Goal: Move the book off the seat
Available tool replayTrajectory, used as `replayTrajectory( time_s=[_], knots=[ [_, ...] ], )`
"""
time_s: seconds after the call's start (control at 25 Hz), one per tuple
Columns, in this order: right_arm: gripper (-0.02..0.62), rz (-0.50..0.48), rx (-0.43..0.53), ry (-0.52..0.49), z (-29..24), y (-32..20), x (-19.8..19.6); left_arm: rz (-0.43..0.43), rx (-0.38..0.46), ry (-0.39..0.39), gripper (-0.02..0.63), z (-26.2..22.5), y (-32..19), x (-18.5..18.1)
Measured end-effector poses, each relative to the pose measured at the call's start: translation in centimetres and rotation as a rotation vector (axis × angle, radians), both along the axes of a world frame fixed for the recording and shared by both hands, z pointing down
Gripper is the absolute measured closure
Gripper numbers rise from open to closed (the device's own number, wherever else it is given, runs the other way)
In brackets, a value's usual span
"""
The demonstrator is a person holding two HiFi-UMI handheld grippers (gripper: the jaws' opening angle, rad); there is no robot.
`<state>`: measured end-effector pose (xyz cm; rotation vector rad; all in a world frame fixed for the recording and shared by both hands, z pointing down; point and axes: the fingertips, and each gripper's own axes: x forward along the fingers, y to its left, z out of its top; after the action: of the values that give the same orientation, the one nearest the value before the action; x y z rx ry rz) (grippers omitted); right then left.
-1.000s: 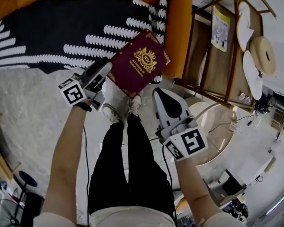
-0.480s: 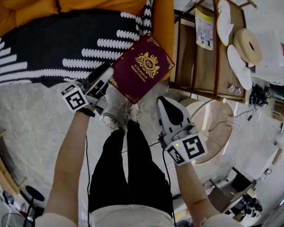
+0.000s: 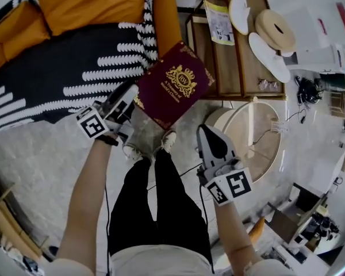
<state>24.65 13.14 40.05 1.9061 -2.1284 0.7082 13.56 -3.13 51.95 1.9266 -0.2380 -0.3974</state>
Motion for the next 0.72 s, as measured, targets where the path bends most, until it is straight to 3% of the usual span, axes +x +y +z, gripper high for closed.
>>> replayTrajectory(
  time_s=[0.12, 0.24, 0.28, 0.32, 0.4, 0.44, 0.48, 0.6, 0.72],
  knots=[
    [0.574, 0.122, 0.039, 0.03, -1.2, 2.0, 0.9, 0.099, 0.031, 0.038, 0.413, -1.6, 0.4, 2.3],
    [0.574, 0.149, 0.03, 0.026, 1.2, 1.7, -3.1, 0.097, 0.005, 0.037, 0.413, 1.3, -0.2, -2.3],
    [0.574, 0.115, 0.021, 0.02, 3.0, 0.5, -5.3, 0.056, -0.008, 0.032, 0.413, 3.2, -0.8, -5.5],
    [0.574, 0.029, 0.01, 0.007, 5.2, -1.6, -7.4, -0.038, -0.024, 0.023, 0.413, 5.4, -1.4, -9.4],
    [0.574, -0.234, -0.023, -0.036, 10.2, -7.1, -11.1, -0.32, -0.054, -0.006, 0.413, 9.8, -2.5, -18.0],
    [0.574, -0.303, -0.035, -0.051, 12.6, -9.2, -12.9, -0.398, -0.062, -0.013, 0.413, 11.8, -3.3, -21.2],
    [0.574, -0.316, -0.043, -0.055, 14.6, -10.5, -14.4, -0.419, -0.067, -0.012, 0.413, 13.4, -4.3, -23.2],
    [0.574, -0.273, -0.057, -0.042, 17.5, -11.6, -14.4, -0.387, -0.081, -0.003, 0.413, 15.6, -6.0, -23.3],
    [0.574, -0.197, -0.061, -0.043, 16.8, -9.6, -8.8, -0.321, -0.068, -0.013, 0.413, 13.7, -5.2, -17.4]
  ],
)
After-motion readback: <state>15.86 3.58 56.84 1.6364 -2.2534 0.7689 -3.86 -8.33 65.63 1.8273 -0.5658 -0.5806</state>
